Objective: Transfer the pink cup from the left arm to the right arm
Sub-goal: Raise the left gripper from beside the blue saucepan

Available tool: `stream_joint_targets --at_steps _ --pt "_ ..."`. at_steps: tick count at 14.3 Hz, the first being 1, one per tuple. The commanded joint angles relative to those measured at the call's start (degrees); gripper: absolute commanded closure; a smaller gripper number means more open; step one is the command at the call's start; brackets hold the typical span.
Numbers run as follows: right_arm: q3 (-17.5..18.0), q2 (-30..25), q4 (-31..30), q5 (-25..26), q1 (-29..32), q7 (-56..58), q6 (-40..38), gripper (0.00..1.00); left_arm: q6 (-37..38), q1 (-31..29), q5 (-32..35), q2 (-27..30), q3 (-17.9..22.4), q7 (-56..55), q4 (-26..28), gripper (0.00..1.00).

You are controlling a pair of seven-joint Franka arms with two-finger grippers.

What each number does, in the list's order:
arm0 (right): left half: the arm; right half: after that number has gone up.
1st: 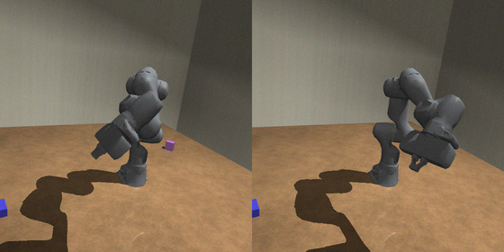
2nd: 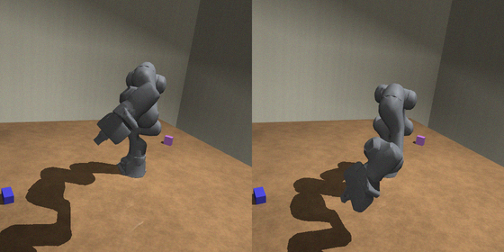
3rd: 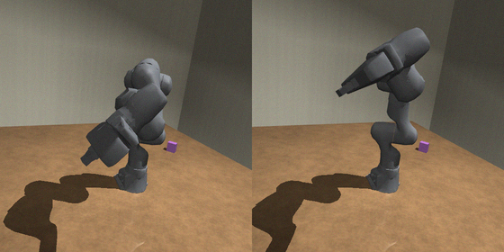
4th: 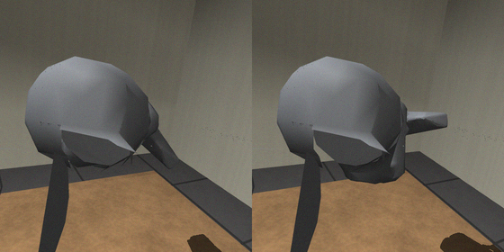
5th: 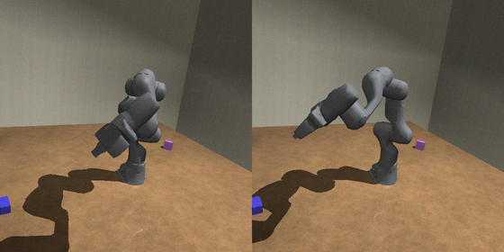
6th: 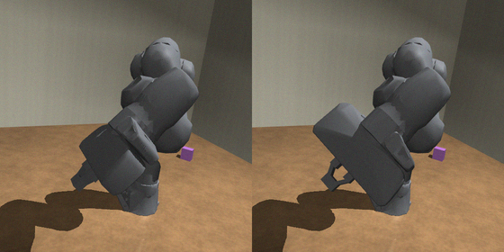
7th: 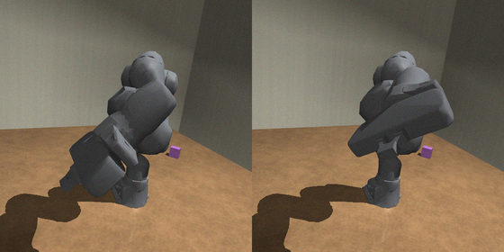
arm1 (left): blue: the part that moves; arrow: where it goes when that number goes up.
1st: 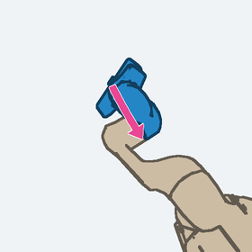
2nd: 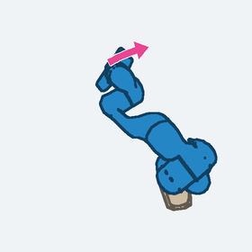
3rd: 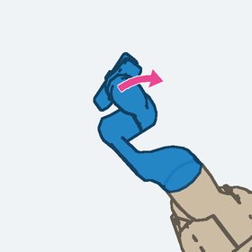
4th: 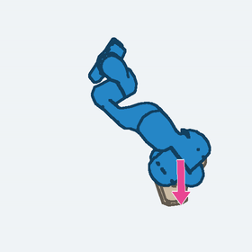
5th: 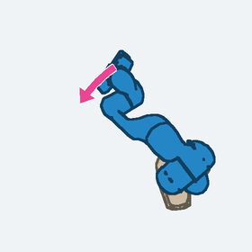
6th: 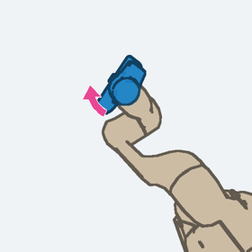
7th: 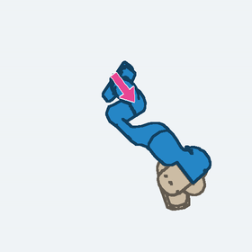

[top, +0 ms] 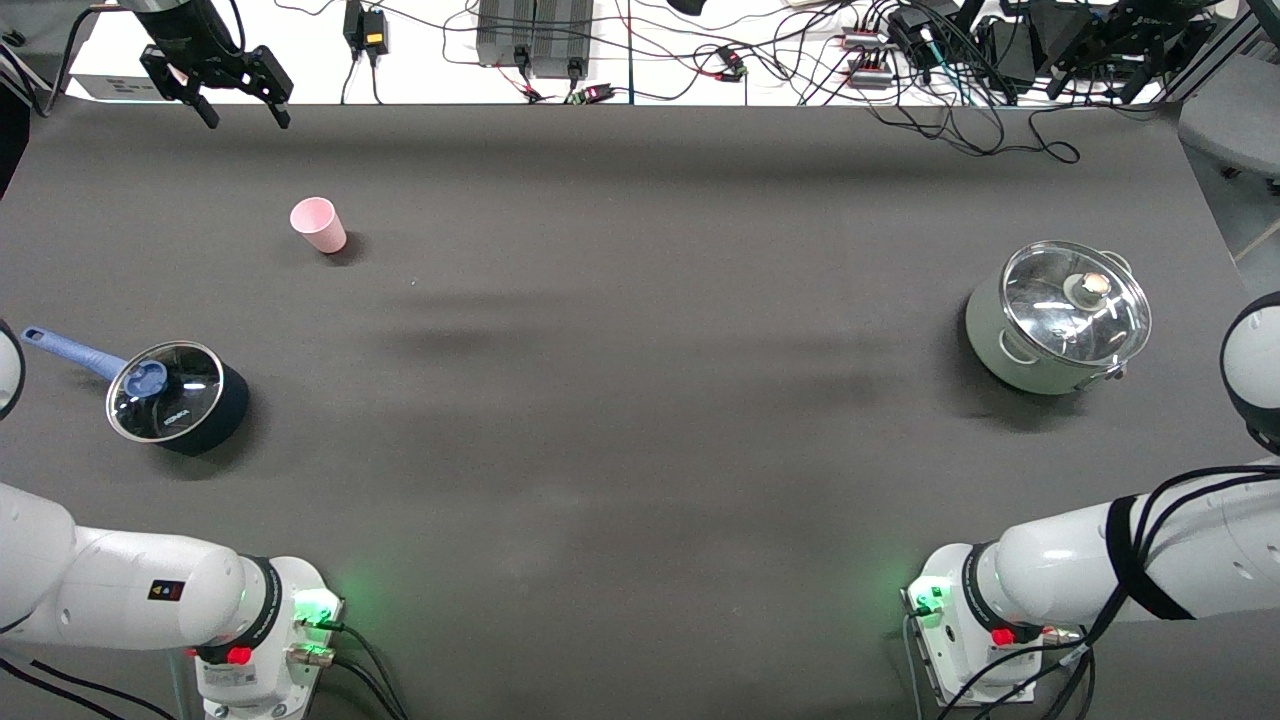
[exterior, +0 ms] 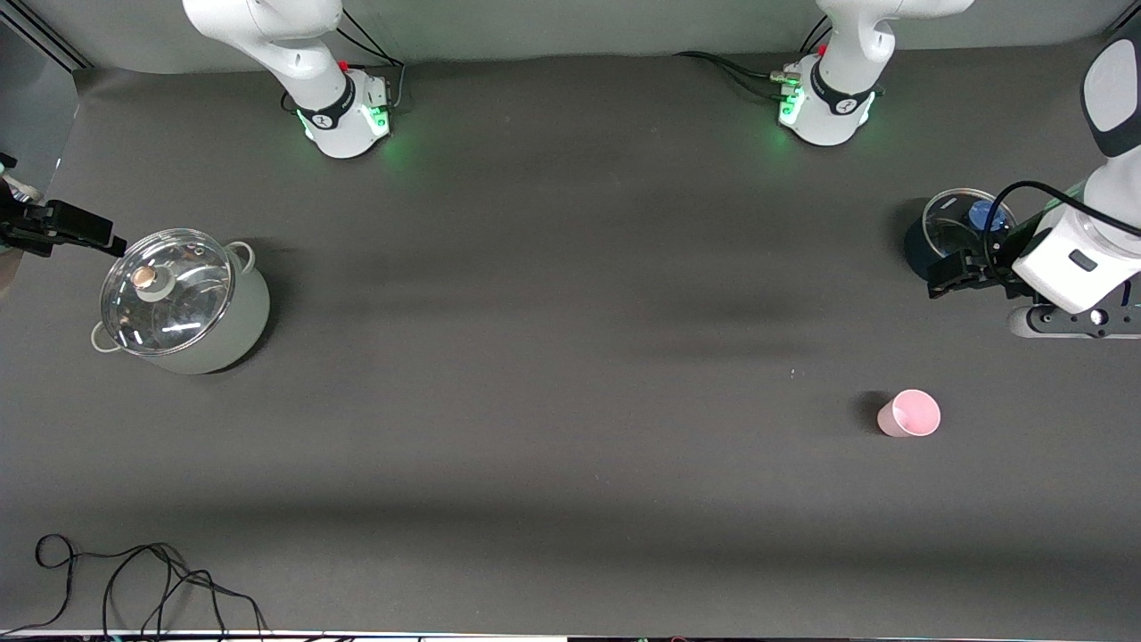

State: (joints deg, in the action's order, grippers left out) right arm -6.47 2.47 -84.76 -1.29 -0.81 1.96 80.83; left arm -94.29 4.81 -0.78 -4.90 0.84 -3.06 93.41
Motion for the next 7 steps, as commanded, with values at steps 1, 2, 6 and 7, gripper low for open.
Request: stream_joint_targets --at_steps 1,2,6,7 --pt "-0.56 0.60 1.09 -1.18 -0.16 0.94 -0.94 0.00 0.42 0.99 -0.37 -0.28 0.83 0.33 -0.51 0.00" --pt "-0.56 0.60 1.17 -1.18 -0.16 0.94 -0.94 0.00 0.42 1.08 -0.37 -0.28 0.83 0.33 -0.69 0.00" --pt "-0.56 0.60 1.09 -1.18 -0.16 0.85 -1.02 0.00 0.42 0.82 -0.37 -1.42 0.83 0.68 -2.70 0.00" --pt "-0.56 0.60 1.09 -1.18 -0.16 0.76 -1.02 0.00 0.07 0.73 -0.45 -1.51 0.74 0.77 -3.06 0.00"
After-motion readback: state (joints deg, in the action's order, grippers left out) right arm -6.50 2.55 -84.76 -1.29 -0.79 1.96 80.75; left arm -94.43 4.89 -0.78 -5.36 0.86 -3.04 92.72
